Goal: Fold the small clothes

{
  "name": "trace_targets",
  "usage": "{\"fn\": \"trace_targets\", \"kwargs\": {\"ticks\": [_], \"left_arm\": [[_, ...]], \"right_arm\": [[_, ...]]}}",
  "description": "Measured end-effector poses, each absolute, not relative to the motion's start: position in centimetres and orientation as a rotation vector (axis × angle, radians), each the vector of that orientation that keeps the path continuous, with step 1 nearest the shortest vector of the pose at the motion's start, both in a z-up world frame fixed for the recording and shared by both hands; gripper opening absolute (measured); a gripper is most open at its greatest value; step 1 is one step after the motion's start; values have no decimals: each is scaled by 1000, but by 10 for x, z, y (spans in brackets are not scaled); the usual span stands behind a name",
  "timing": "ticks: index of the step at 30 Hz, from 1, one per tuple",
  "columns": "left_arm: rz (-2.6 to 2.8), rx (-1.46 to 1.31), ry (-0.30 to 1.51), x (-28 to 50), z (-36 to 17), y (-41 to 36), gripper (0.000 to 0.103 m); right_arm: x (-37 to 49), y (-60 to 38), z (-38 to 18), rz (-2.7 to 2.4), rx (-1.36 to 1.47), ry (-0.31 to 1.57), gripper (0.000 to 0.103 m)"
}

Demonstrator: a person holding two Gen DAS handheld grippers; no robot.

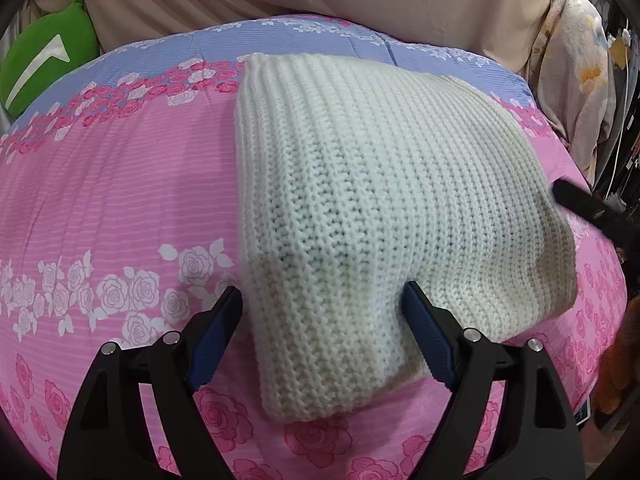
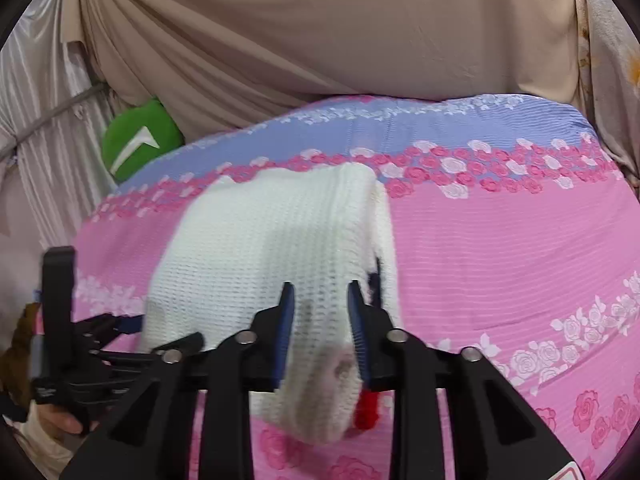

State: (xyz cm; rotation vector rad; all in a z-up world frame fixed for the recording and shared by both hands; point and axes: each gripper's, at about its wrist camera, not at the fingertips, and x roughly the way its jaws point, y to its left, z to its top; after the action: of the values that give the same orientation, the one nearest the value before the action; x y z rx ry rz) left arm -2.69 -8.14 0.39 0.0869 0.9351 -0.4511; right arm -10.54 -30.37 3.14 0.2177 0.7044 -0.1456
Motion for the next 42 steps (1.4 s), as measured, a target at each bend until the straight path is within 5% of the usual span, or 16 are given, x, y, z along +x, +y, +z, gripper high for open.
{"fn": "trace_targets", "kwargs": {"ticks": [2, 8, 9, 10, 11, 14, 21, 24, 26, 28, 34, 42], "left_arm": [[-470, 57, 939, -28, 10, -78, 78], [-512, -45, 832, -25, 56, -63, 84], [-505, -45, 821, -22, 60, -65, 84], [-489, -38, 816, -16, 62, -69, 84], [-480, -33, 816, -12, 62, -72, 84], [-452, -7, 825, -3, 57, -79, 83], [-414, 41, 874, 6, 26, -91, 85], [-409, 29, 862, 2, 36, -87, 85], [-410, 6, 858, -2, 42, -82, 94], [-425, -26, 872, -4, 42, -78, 96], [-448, -14, 944, 1, 24, -89, 98], [-463, -43, 973, 12, 11, -96, 98]], "right_arm": [[-96, -318, 5, -123, 302, 759, 41], [-108, -320, 29, -76, 346, 684, 41], [-104, -320, 27, -70, 349, 698, 37], [-98, -321, 23, -45, 364, 722, 21], [-99, -319, 25, -32, 369, 712, 20], [-114, -312, 47, -30, 331, 616, 17], [-101, -342, 13, -76, 425, 711, 20], [-113, -334, 29, -69, 428, 677, 29], [-119, -331, 31, -82, 413, 683, 52], [-123, -332, 23, -103, 430, 704, 64], [-112, -338, -11, -22, 575, 772, 65], [-93, -336, -19, 20, 595, 759, 82]]}}
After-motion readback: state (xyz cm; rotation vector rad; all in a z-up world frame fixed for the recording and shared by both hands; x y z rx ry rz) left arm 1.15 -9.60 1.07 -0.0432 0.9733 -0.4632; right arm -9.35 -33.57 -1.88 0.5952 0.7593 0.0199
